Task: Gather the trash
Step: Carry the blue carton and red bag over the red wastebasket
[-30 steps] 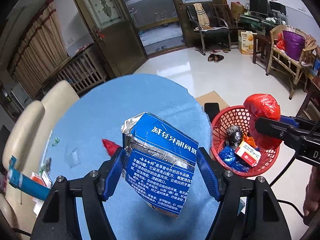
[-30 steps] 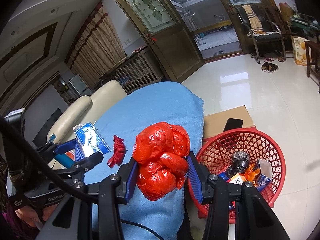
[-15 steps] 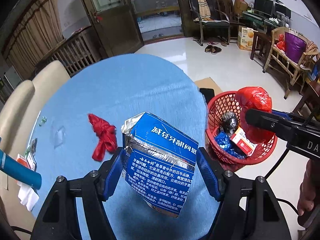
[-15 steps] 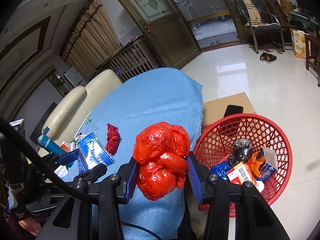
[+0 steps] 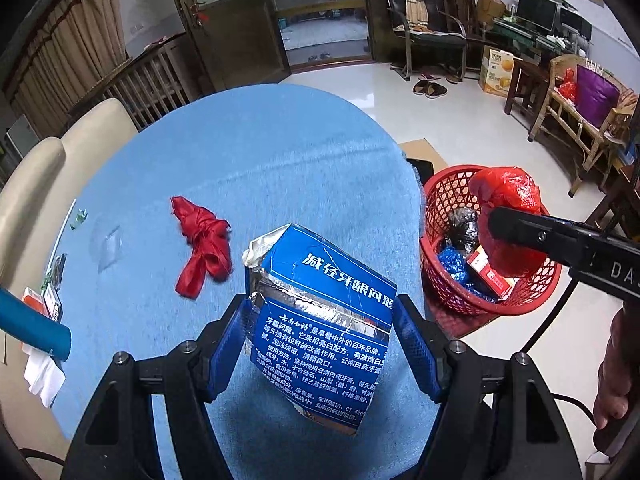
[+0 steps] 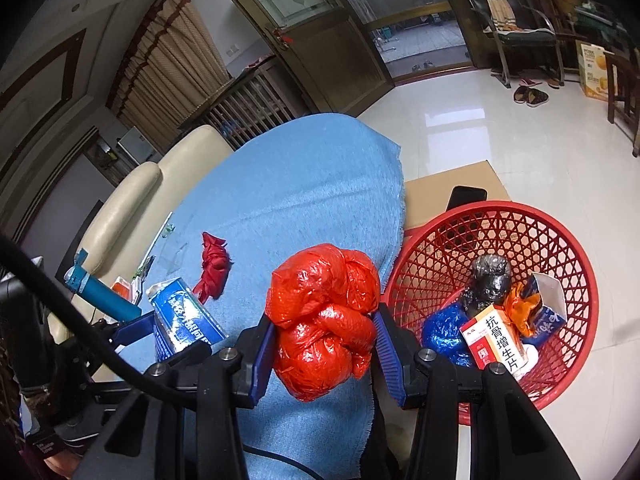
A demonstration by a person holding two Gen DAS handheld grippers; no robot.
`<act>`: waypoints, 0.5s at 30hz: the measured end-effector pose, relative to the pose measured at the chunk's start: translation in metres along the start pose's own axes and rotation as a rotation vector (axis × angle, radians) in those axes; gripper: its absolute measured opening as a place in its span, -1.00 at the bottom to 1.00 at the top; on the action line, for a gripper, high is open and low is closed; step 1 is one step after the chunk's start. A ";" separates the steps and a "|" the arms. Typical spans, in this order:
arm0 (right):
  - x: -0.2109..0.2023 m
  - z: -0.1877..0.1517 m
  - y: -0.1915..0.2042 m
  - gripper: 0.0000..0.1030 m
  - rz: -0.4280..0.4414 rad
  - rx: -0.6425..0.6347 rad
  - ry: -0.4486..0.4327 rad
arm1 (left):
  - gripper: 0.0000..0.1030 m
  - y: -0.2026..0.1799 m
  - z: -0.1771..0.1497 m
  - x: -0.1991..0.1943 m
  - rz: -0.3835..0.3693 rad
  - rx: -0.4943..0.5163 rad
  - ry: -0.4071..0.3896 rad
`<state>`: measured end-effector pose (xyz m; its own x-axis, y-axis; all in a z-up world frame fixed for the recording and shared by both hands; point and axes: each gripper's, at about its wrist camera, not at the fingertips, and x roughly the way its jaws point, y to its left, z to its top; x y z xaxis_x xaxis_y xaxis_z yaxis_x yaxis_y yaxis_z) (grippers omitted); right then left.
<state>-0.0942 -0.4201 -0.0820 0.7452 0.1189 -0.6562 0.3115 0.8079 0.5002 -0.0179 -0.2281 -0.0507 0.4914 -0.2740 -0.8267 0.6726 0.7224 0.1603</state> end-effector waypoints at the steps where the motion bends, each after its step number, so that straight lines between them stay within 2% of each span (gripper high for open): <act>1: 0.001 -0.001 -0.001 -0.05 0.001 0.005 0.003 | 0.43 -0.001 0.000 0.001 -0.001 0.001 0.003; 15: -0.003 0.004 -0.029 -0.05 -0.021 0.078 -0.014 | 0.43 -0.008 0.001 0.009 -0.004 0.023 0.023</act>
<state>-0.1033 -0.4463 -0.0929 0.7460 0.0936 -0.6594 0.3719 0.7628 0.5290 -0.0178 -0.2372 -0.0589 0.4763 -0.2621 -0.8393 0.6873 0.7063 0.1695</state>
